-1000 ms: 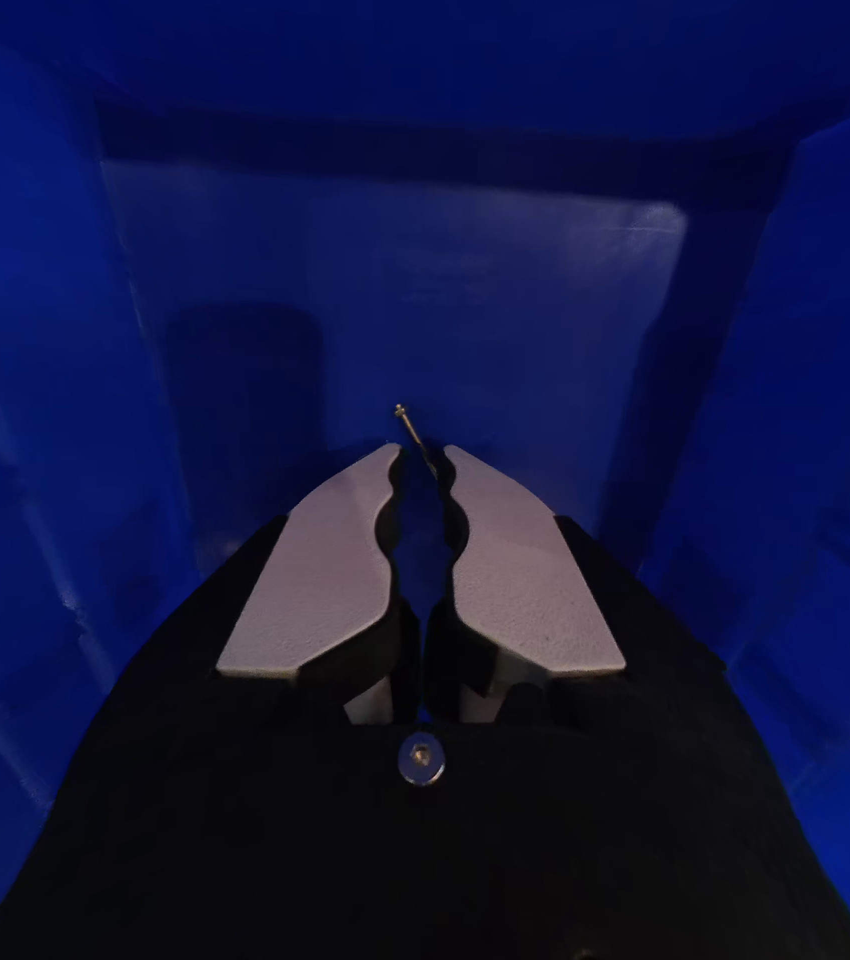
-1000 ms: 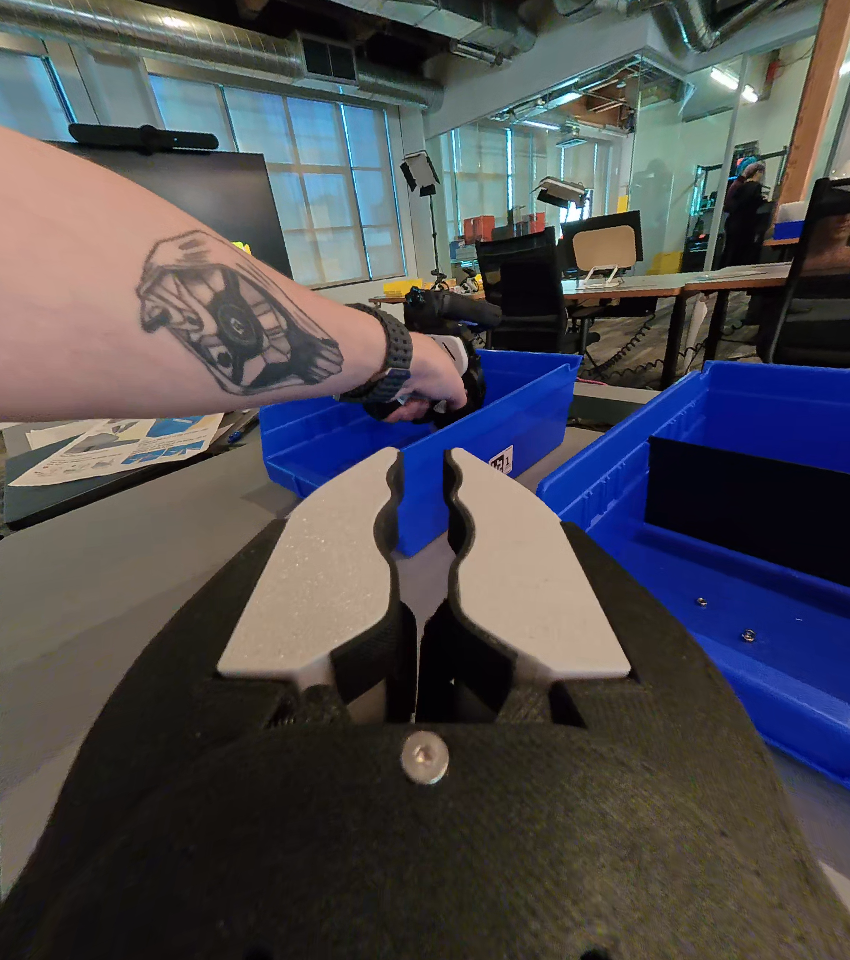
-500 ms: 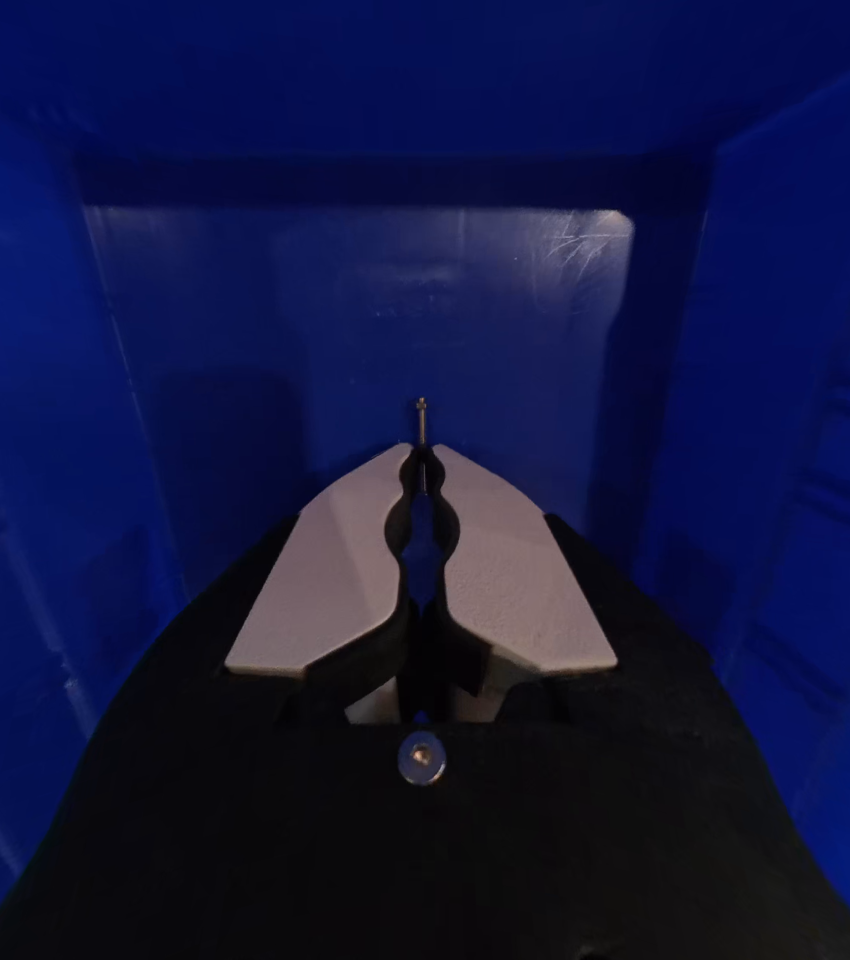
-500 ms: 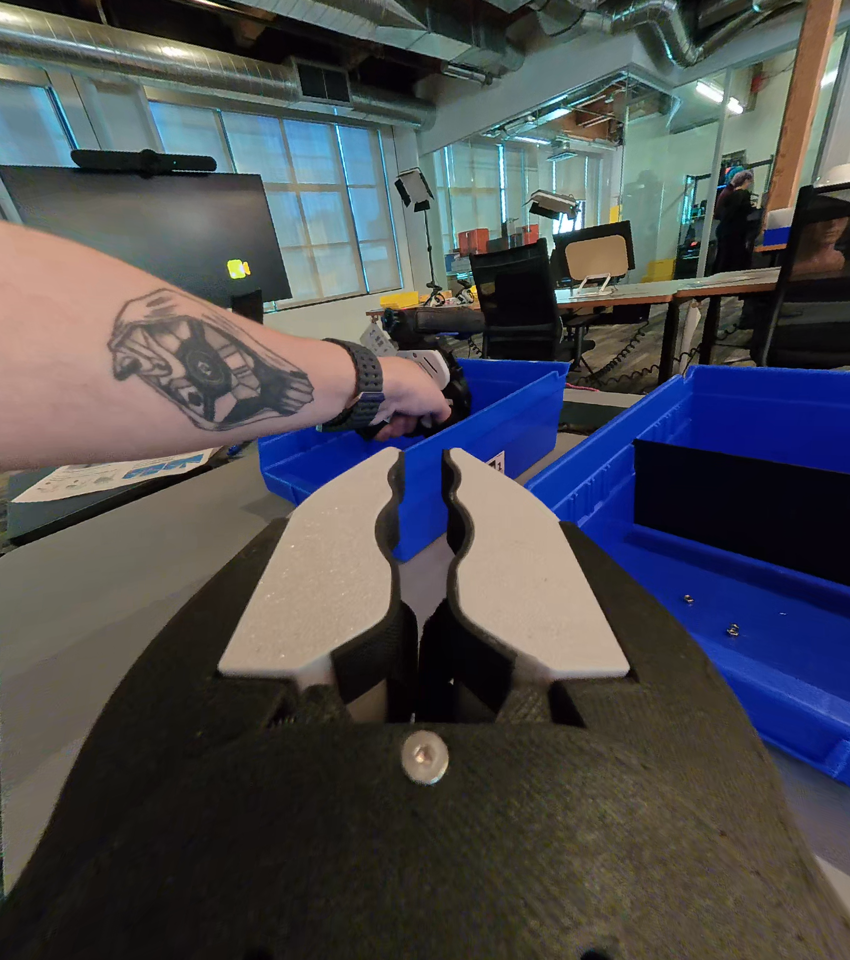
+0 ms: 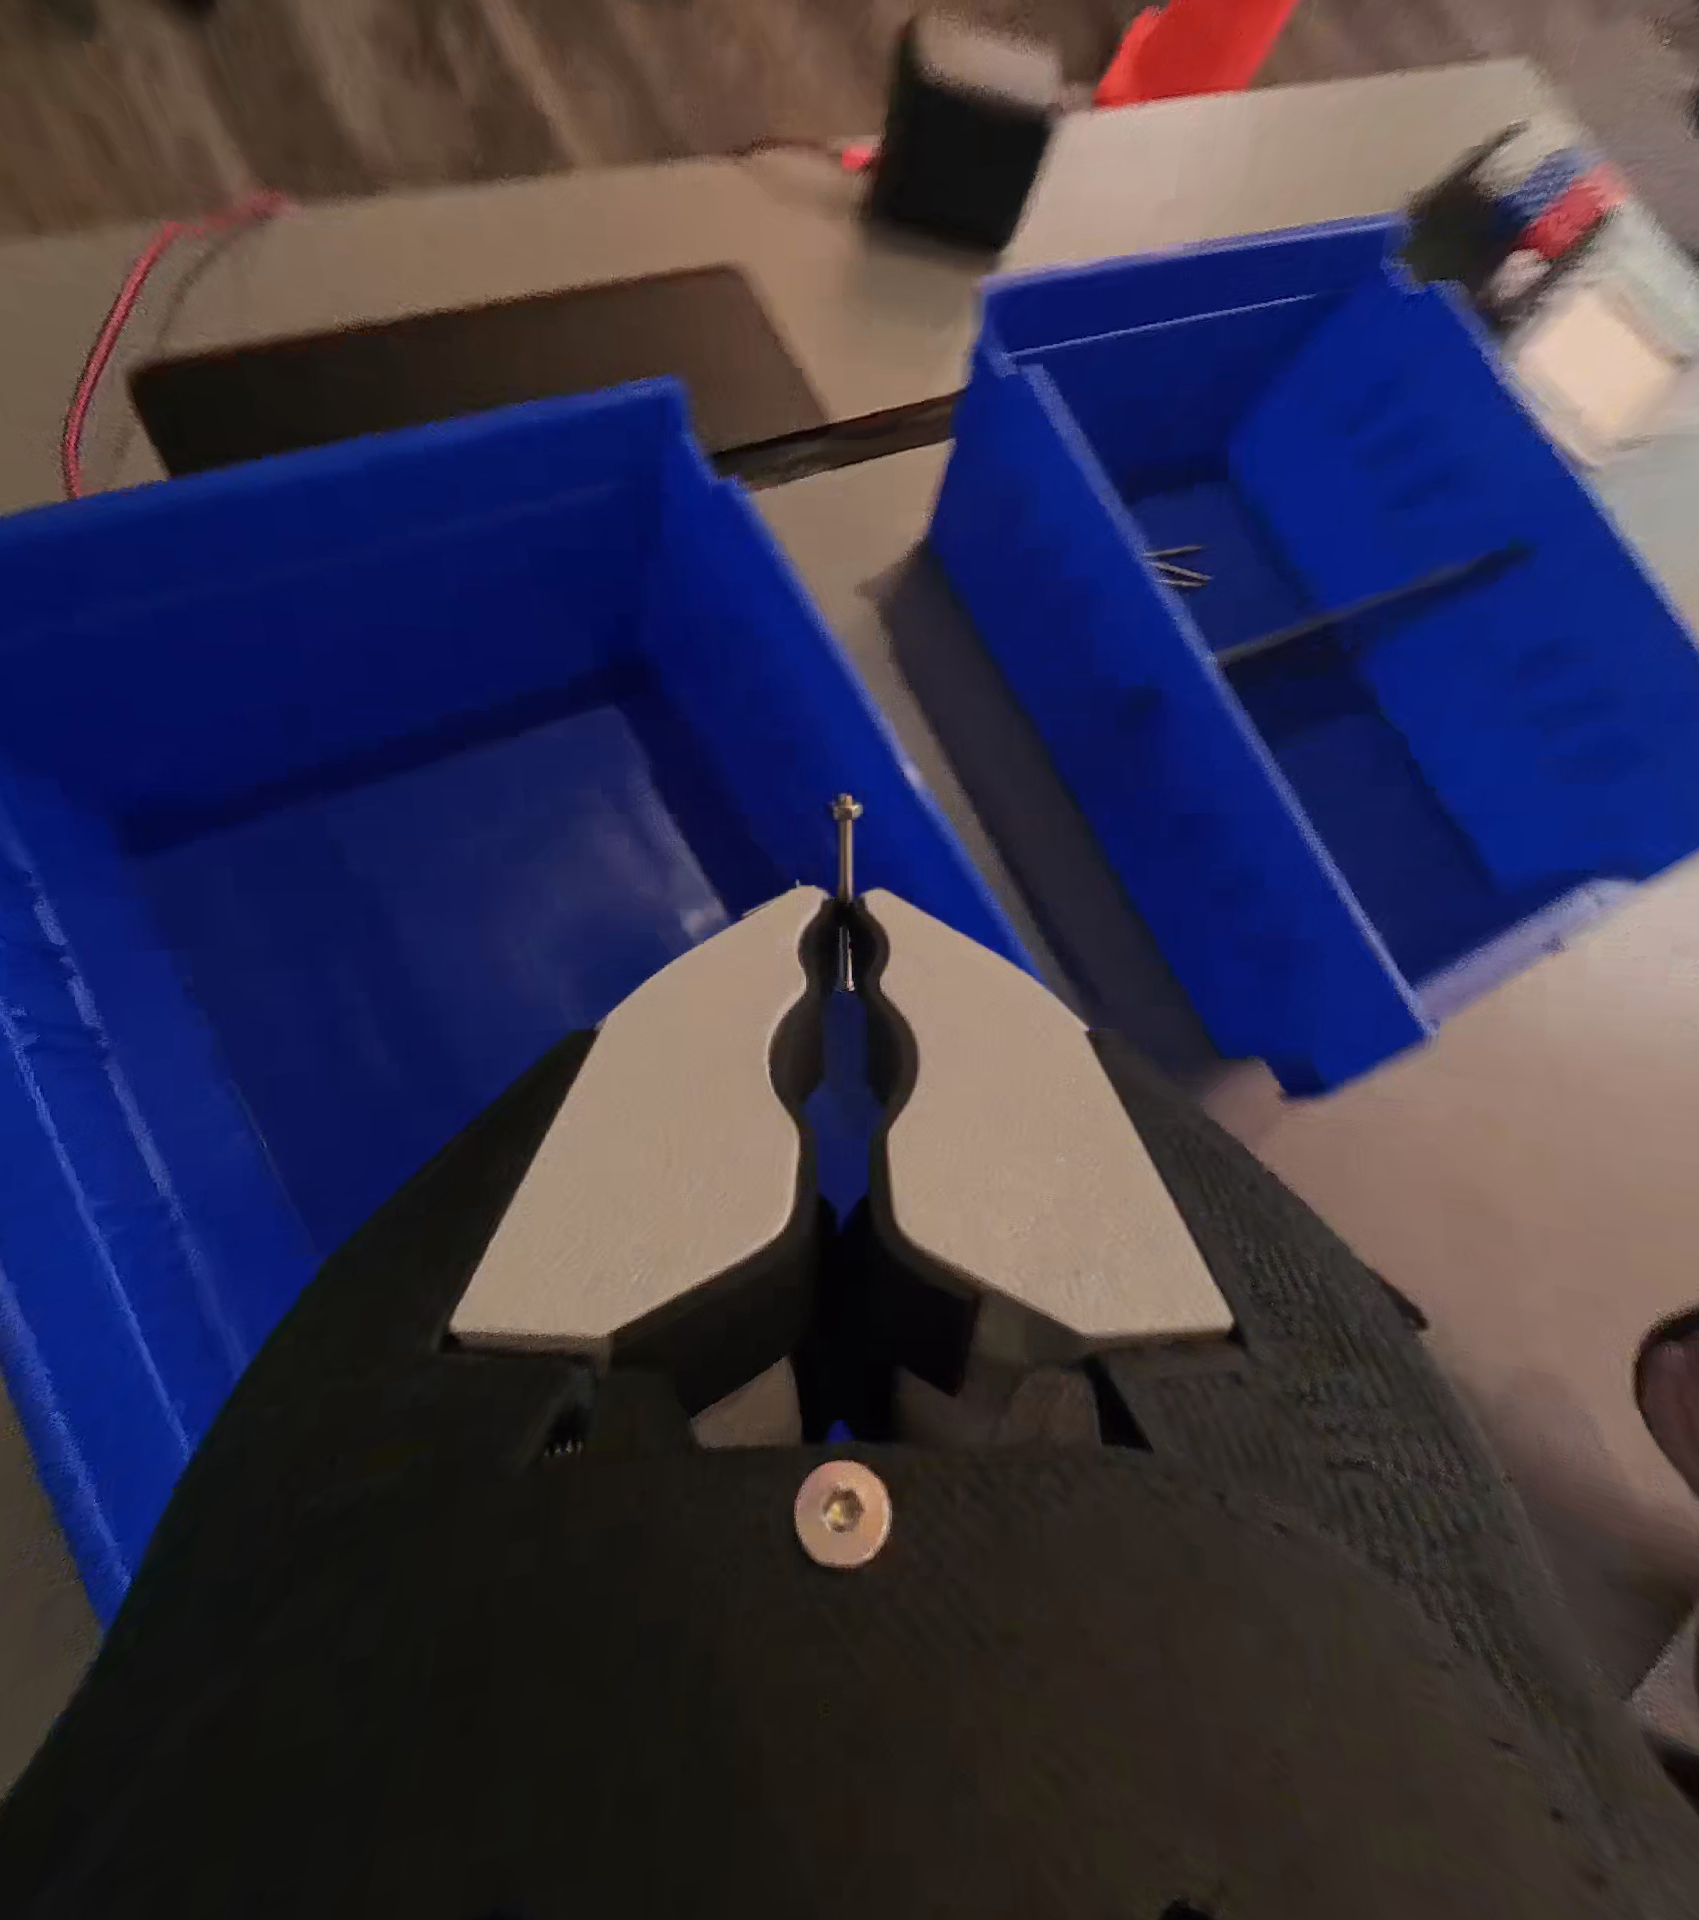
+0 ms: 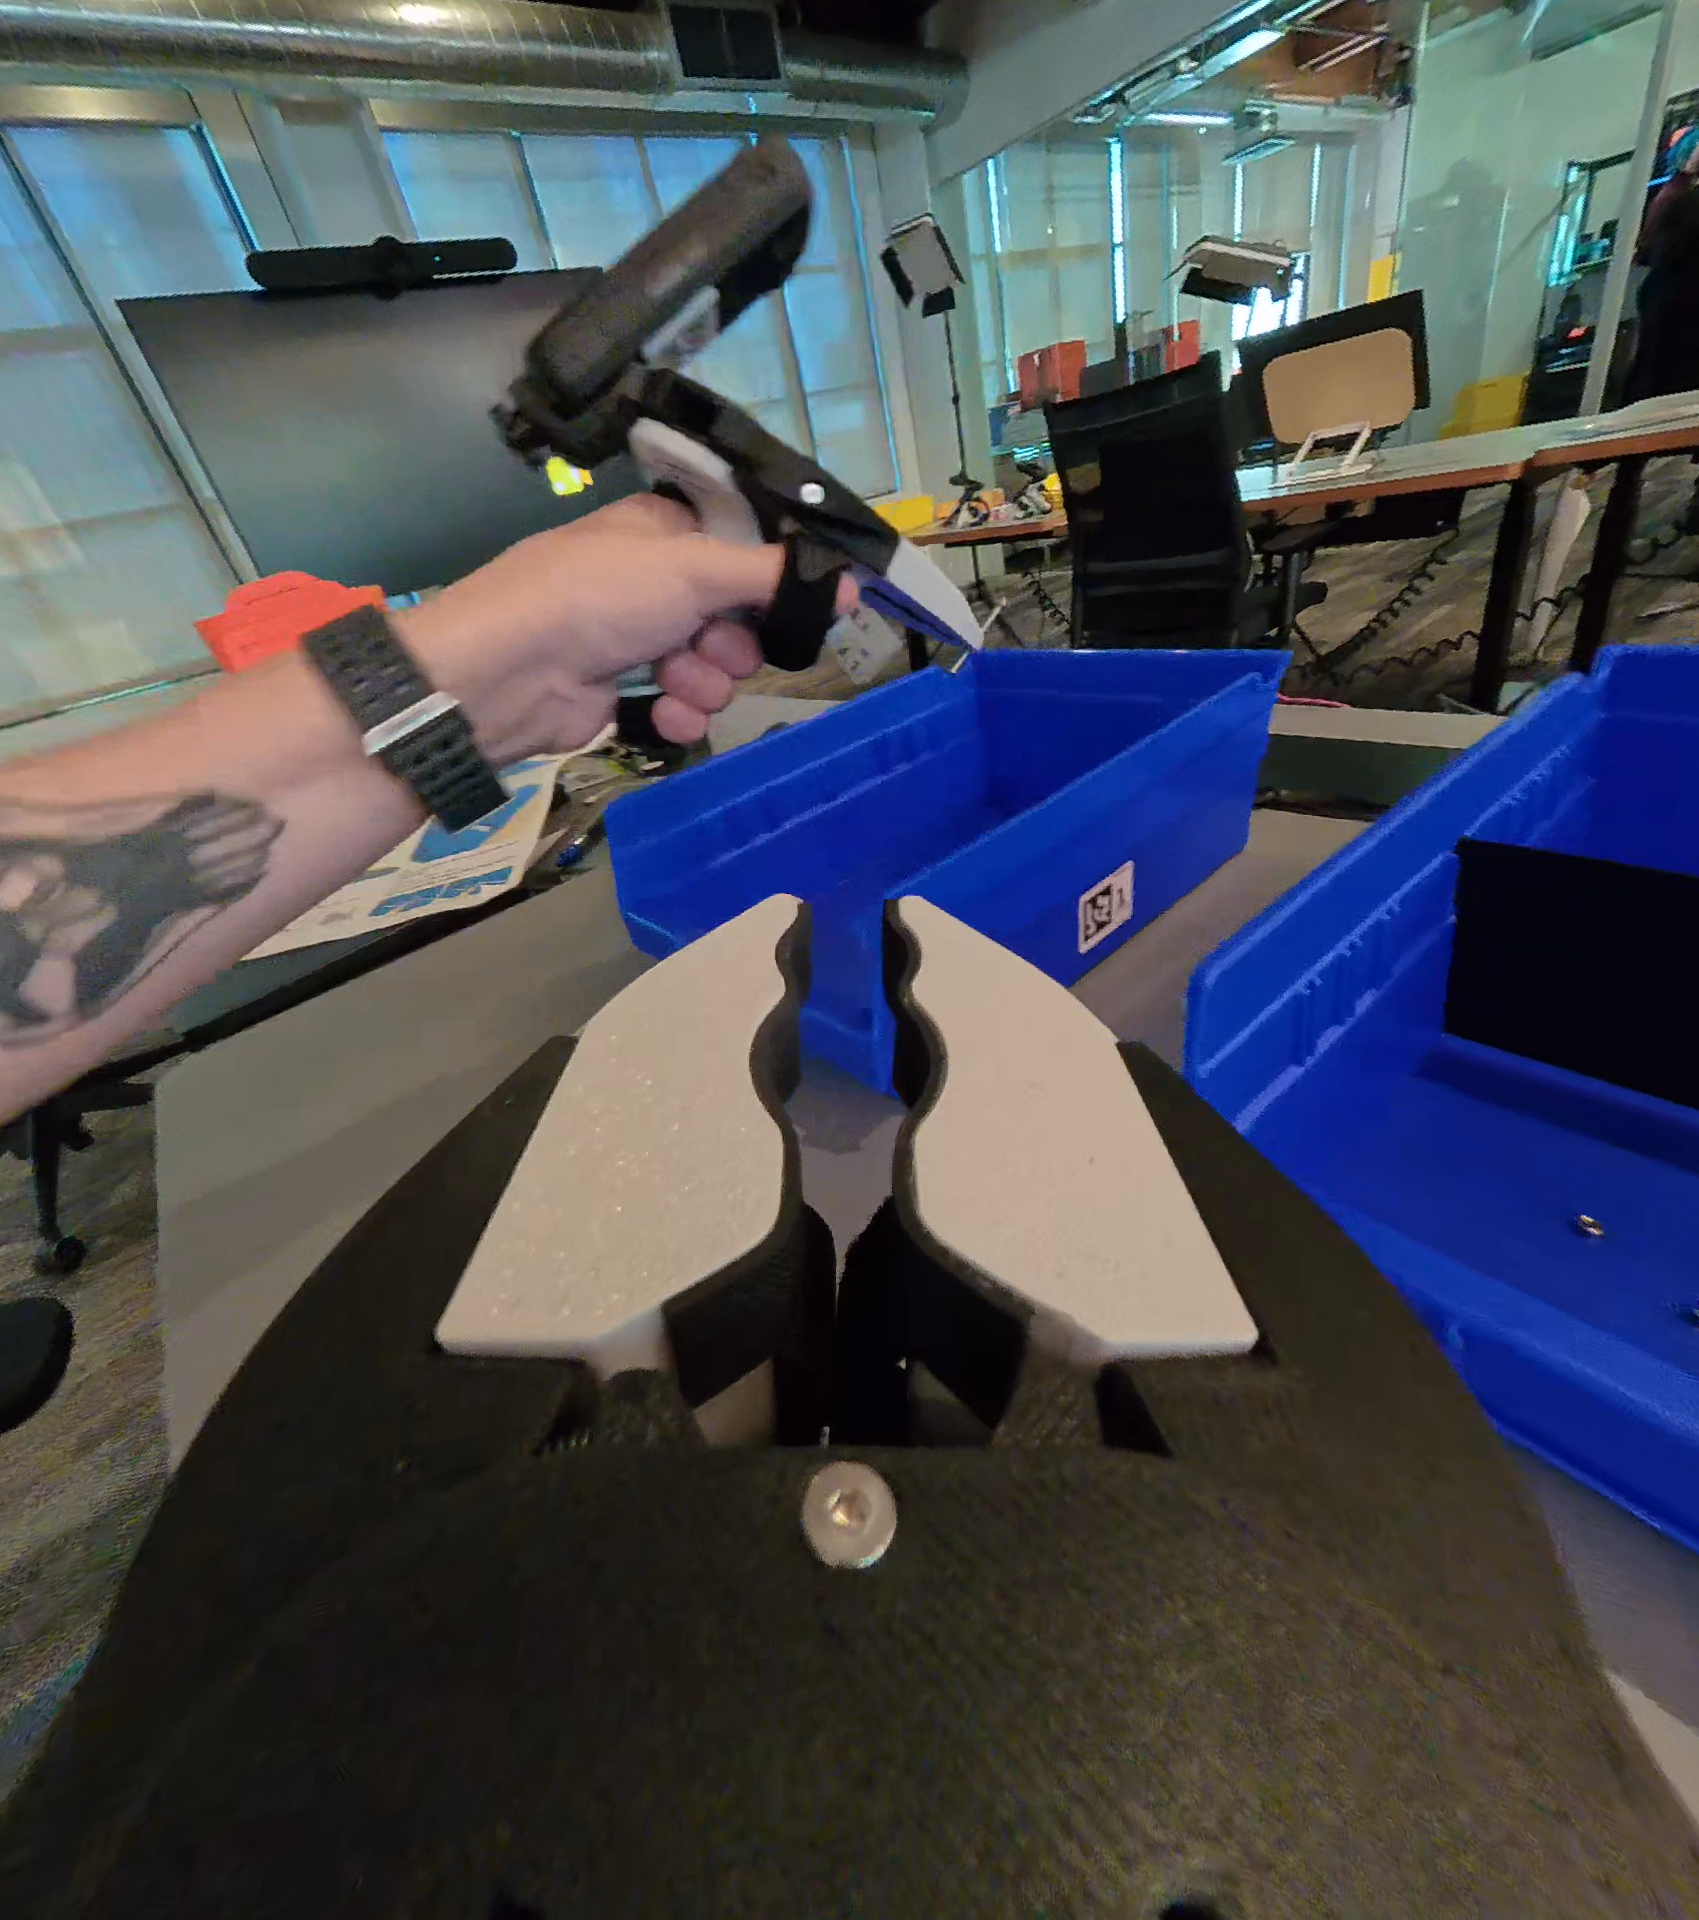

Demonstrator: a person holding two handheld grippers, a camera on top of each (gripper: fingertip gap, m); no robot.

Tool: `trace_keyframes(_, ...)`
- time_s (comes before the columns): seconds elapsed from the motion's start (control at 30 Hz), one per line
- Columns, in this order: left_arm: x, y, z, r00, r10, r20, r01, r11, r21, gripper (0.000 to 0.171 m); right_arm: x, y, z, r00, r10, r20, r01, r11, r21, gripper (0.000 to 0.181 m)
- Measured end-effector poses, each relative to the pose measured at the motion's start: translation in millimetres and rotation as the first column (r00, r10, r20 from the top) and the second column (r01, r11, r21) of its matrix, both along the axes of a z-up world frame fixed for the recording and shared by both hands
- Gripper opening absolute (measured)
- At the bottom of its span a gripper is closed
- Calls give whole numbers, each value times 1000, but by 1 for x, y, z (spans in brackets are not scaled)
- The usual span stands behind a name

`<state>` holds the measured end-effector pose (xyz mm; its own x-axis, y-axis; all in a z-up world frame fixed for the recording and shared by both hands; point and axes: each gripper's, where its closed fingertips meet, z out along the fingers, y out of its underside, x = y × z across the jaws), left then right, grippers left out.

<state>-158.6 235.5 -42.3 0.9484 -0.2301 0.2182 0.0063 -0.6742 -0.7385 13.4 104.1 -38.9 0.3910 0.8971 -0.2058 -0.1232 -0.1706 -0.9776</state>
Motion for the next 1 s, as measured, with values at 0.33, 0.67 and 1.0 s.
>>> trace_keyframes(0.33, 52, -152, 28, 974, -206, 91, 155, 906, 393, 2, -67, -35, 44, 979, 204, -2, -204, 979, -9, 12)
trace_keyframes(0.67, 62, -197, 35, 977, -210, 49, 140, 789, 598, 2, -111, -73, 50, 963, 270, -17, -271, 963, -14, 13)
trace_keyframes(1.0, 64, -205, 43, 976, -210, 50, 125, 739, 662, 2, -115, -78, 59, 979, 204, 24, -206, 976, 67, 12)
